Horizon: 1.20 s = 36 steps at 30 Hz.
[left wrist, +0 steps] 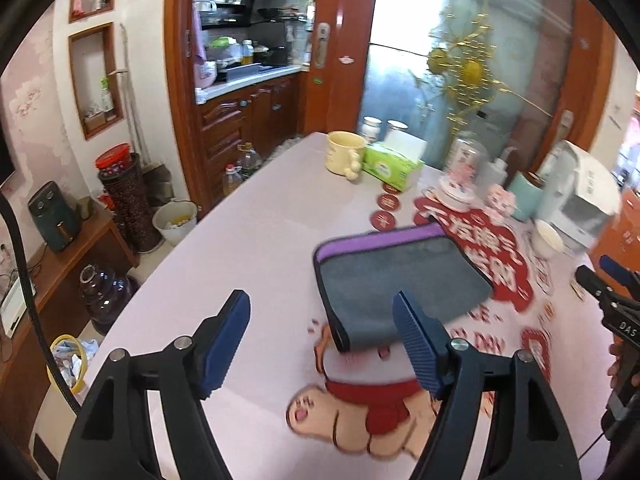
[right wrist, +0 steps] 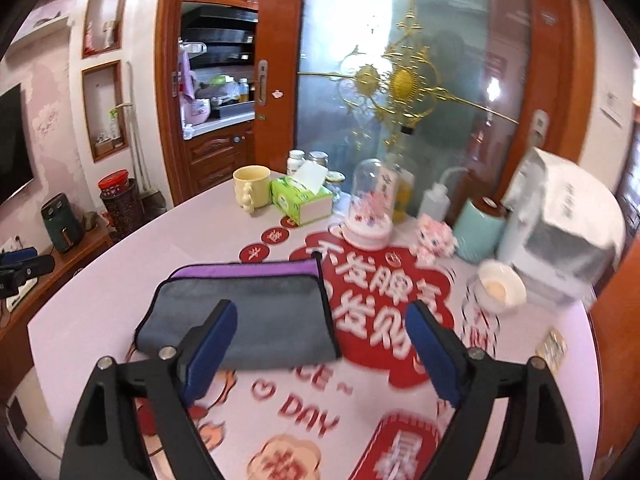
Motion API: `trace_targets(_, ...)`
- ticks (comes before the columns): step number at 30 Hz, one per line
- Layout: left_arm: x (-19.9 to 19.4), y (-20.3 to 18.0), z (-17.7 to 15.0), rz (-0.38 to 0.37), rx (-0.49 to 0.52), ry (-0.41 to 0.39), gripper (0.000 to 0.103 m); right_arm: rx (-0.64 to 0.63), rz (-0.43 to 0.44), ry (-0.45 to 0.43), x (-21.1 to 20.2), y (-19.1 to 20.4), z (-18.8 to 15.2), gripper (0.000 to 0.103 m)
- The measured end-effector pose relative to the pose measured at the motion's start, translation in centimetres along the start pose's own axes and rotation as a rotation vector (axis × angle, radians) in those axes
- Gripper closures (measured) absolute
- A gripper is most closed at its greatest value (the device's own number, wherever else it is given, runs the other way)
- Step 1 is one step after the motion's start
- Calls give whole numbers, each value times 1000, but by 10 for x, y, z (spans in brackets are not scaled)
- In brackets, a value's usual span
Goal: Fold towel
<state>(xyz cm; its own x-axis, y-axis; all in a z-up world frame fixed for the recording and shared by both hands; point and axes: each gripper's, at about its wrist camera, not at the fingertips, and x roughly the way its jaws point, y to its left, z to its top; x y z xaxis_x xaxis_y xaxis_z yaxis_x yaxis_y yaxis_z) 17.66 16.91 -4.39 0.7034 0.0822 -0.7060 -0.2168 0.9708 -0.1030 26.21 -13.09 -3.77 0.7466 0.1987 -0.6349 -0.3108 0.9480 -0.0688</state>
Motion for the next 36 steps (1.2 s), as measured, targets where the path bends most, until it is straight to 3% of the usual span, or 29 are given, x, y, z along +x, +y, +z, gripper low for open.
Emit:
trace_targets(6, -39, 4, -29, -64, 60, 28, 27, 120, -75, 25, -56, 13, -43, 10)
trace_targets(13, -74, 6, -68, -162, 125, 87, 15, 267, -174, 83, -110, 33, -109, 9)
trace_targets(22, -97, -19, -111, -230, 188, 174, 13, 388, -162, 171, -163, 60, -180, 5)
trace_targets(28, -101, -47, -135, -256, 216, 260, 13, 433, -172, 210, -196, 57, -195, 4)
trace_targets(36, -132, -78, -146, -206, 264, 254, 13, 457, -187, 254, -240, 45, -194, 4)
